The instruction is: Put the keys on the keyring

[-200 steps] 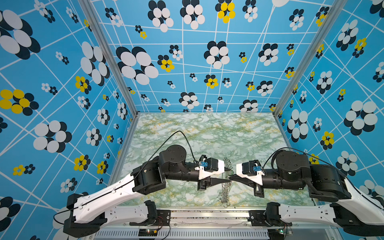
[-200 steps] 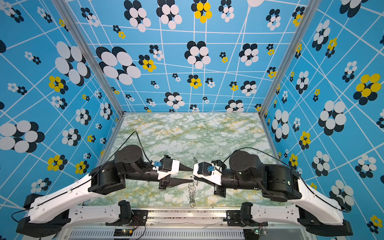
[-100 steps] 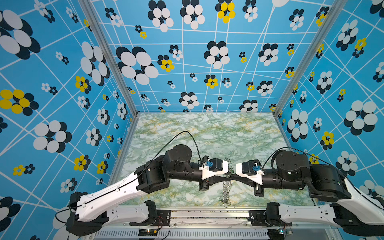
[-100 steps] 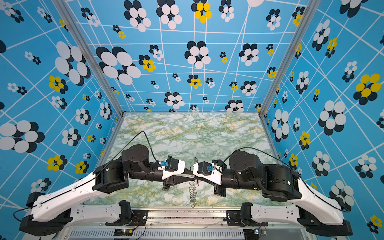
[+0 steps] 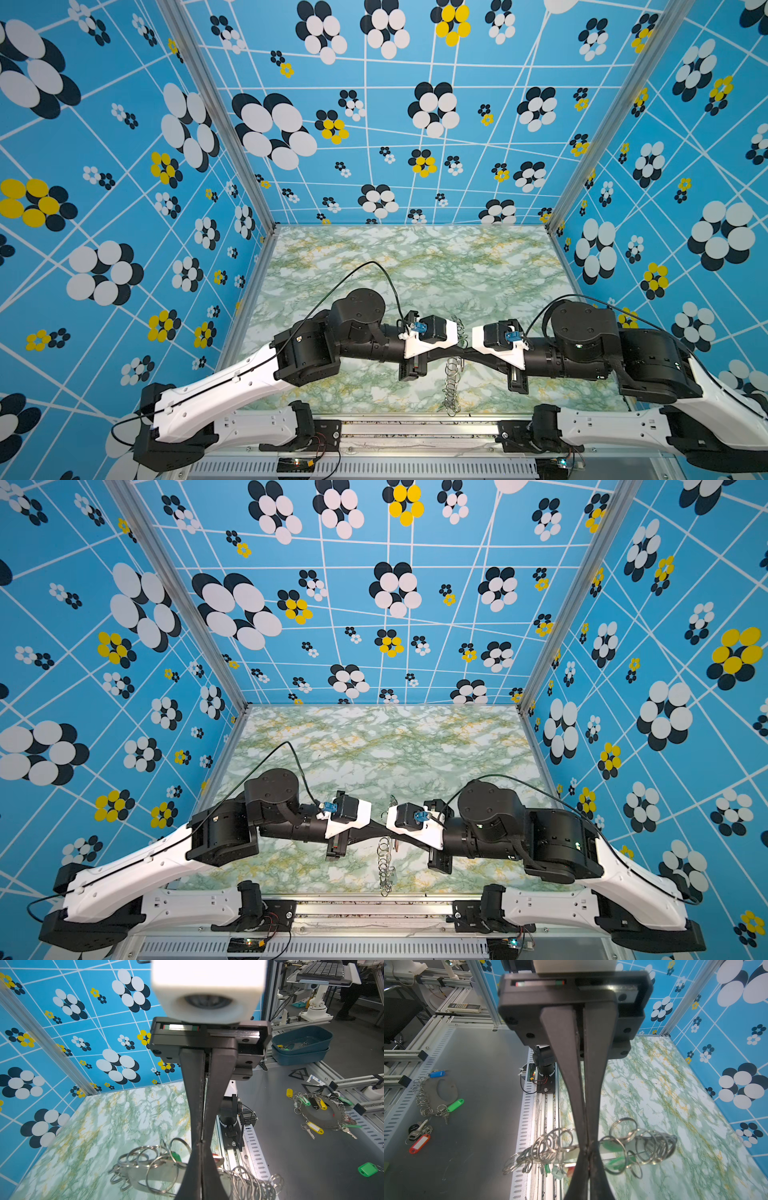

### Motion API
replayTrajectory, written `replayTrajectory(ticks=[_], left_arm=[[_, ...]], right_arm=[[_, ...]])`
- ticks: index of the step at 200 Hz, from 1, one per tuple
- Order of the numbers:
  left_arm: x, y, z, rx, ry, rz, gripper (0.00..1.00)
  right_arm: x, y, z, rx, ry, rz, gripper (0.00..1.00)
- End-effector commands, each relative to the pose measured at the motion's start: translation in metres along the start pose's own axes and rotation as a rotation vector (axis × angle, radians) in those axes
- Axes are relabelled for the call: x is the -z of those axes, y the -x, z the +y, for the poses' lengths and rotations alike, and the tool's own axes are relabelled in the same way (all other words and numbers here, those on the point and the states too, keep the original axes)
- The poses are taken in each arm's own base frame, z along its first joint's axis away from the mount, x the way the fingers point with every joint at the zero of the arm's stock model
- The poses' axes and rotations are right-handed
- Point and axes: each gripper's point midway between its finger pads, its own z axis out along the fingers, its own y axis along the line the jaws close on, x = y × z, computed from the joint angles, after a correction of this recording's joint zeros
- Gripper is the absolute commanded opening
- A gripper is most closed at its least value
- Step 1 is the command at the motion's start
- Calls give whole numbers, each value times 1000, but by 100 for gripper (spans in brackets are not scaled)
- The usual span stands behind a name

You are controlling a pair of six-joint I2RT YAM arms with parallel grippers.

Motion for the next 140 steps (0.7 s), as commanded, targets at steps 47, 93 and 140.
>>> replayTrajectory(ticks=[47,93,140], left_arm=[[0,2,-4,-39,-13,30,0],[16,22,0,-100,56,-83,0],[25,35,-3,-128,58,-171,0]], right_arm=[[13,22,-5,9,-19,-84,0],[17,14,-10,-14,-59,-75,26],[19,14,-11,-32,-66,-98,28]])
